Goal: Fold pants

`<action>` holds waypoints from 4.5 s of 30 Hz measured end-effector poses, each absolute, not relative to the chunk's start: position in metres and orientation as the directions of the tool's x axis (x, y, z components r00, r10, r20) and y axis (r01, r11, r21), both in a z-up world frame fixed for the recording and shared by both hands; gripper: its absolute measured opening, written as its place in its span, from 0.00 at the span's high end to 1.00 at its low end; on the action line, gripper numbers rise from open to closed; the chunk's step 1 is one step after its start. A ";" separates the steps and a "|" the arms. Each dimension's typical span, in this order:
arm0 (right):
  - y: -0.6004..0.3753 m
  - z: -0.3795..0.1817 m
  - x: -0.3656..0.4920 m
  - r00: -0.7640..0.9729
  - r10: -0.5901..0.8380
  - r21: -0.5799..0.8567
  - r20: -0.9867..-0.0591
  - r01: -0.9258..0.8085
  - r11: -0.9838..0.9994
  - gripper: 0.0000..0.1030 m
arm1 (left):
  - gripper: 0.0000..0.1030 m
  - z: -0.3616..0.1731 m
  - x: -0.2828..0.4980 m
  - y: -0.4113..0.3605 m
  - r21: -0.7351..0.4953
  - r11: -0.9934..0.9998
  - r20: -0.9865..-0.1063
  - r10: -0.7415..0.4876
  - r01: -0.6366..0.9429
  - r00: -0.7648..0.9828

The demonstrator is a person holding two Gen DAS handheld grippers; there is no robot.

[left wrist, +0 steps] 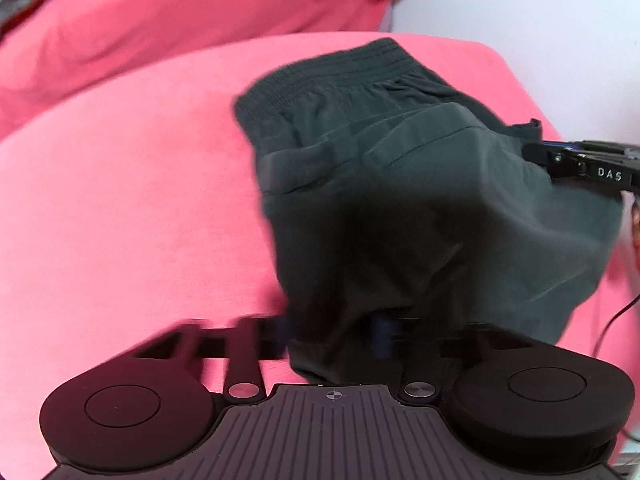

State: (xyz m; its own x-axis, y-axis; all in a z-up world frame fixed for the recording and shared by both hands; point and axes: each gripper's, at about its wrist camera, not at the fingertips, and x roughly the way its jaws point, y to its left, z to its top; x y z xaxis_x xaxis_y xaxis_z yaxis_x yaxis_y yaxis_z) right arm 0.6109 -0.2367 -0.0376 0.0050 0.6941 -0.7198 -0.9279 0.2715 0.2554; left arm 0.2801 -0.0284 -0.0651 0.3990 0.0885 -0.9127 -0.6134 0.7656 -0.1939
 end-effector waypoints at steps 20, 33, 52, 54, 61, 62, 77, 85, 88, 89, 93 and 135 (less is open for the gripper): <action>-0.139 0.001 0.634 0.101 0.770 0.187 -0.630 -0.943 0.276 0.70 | 0.08 -0.027 0.241 0.014 -0.138 0.699 -0.870 0.253 -0.702 0.423; -0.197 0.023 0.575 0.145 0.820 0.100 -0.554 -0.966 0.238 0.28 | 0.00 0.008 0.213 -0.016 -0.060 0.605 -0.859 0.375 -0.794 0.350; -0.234 -0.020 0.672 0.052 0.716 0.321 -0.696 -0.870 0.375 0.09 | 0.00 -0.040 0.201 -0.043 -0.120 0.593 -0.896 0.281 -0.796 0.344; -0.225 -0.029 0.680 -0.049 0.702 0.414 -0.711 -0.836 0.360 0.08 | 0.00 -0.045 0.200 -0.058 -0.170 0.598 -0.896 0.238 -0.783 0.375; -0.210 -0.052 0.668 -0.208 0.684 0.536 -0.699 -0.785 0.309 0.08 | 0.00 -0.073 0.221 -0.083 -0.392 0.543 -0.850 0.095 -0.743 0.518; -0.212 -0.056 0.664 -0.216 0.675 0.533 -0.706 -0.790 0.304 0.08 | 0.00 -0.077 0.223 -0.081 -0.409 0.526 -0.848 0.084 -0.746 0.524; -0.192 -0.060 0.629 -0.252 0.639 0.465 -0.727 -0.865 0.187 0.26 | 0.00 -0.097 0.279 -0.049 -0.391 0.518 -0.854 0.104 -0.761 0.510; -0.204 -0.051 0.618 -0.222 0.678 0.495 -0.701 -0.836 0.238 0.68 | 0.11 -0.076 0.288 -0.044 -0.358 0.592 -0.846 0.122 -0.722 0.519; -0.211 -0.035 0.616 -0.211 0.700 0.506 -0.683 -0.827 0.244 0.75 | 0.13 -0.055 0.288 -0.044 -0.333 0.638 -0.834 0.145 -0.694 0.533; -0.213 -0.030 0.615 -0.207 0.705 0.506 -0.679 -0.828 0.243 0.77 | 0.14 -0.048 0.286 -0.044 -0.330 0.650 -0.828 0.148 -0.684 0.540; -0.226 0.002 0.607 -0.178 0.732 0.501 -0.658 -0.829 0.249 0.80 | 0.15 -0.013 0.280 -0.041 -0.335 0.699 -0.800 0.143 -0.632 0.582; -0.424 -0.006 0.347 0.534 0.415 -0.053 -0.737 -0.657 0.752 0.19 | 0.00 -0.030 0.133 -0.176 0.123 0.964 -0.885 0.215 -0.238 0.413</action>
State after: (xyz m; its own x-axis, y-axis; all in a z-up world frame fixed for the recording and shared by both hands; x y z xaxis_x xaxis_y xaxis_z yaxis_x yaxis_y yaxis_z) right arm 0.3473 -0.4244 -0.0063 0.5339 0.4149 -0.7368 -0.6572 0.7519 -0.0528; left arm 0.1326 -0.1764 -0.0300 0.4129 0.2148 -0.8851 -0.2378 0.9635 0.1230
